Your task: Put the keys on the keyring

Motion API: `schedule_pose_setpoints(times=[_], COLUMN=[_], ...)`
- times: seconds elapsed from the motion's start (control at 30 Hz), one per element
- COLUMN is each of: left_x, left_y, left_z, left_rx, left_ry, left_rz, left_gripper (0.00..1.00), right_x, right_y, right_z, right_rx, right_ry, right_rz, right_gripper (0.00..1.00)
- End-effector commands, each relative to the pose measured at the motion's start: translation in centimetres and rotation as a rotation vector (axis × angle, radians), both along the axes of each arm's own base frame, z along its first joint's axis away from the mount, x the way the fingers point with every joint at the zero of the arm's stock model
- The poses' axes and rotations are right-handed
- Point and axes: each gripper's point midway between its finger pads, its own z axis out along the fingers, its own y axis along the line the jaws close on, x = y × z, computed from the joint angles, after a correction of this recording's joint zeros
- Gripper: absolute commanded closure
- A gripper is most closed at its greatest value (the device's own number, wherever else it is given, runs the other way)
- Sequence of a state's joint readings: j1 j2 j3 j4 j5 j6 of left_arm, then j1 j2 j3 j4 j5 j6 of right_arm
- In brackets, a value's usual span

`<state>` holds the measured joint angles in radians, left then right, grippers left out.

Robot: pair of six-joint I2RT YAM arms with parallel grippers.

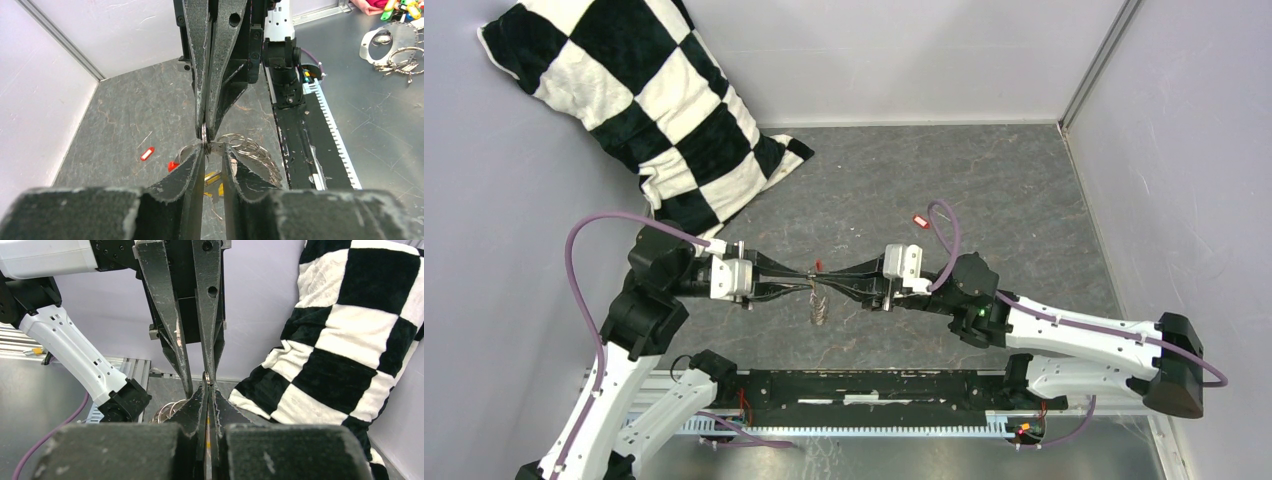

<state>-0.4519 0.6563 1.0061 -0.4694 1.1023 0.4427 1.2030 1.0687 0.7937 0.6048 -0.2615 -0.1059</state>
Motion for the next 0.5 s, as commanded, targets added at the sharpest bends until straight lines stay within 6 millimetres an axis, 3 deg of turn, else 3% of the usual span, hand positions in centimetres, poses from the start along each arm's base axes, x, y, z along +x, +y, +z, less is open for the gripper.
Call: schedule_pose_setpoints(times=[0.0, 0.23, 0.37, 0.47], left_x=[0.0, -0.1, -0.1, -0.2], left_y=[-0.1, 0.0, 0.1, 0.1], left_z=[0.5, 0.2, 0.0, 0.0], left_rx=[-0.011, -0.01, -0.01, -0.01], left_ry=[-0.019, -0.029, -0.032, -0.03], left_rz=[-0.012, -0.004, 0.001, -0.002], left_gripper=[0.75, 0.86, 0.74, 0.72], right_x=[-0.4, -0.5, -0.5, -0.7], right_y=[0.1, -0.3, -0.6, -0.6], right_z=[1.4, 1.8, 2.3, 2.5], right_rx=[0.042, 0.059, 0.078, 0.084], right_ry=[-0.018, -0.021, -0.024, -0.025], right_rz=[0.014, 0.006, 0.005, 0.013], right_gripper=[0.99, 0.99, 0.99, 0.99])
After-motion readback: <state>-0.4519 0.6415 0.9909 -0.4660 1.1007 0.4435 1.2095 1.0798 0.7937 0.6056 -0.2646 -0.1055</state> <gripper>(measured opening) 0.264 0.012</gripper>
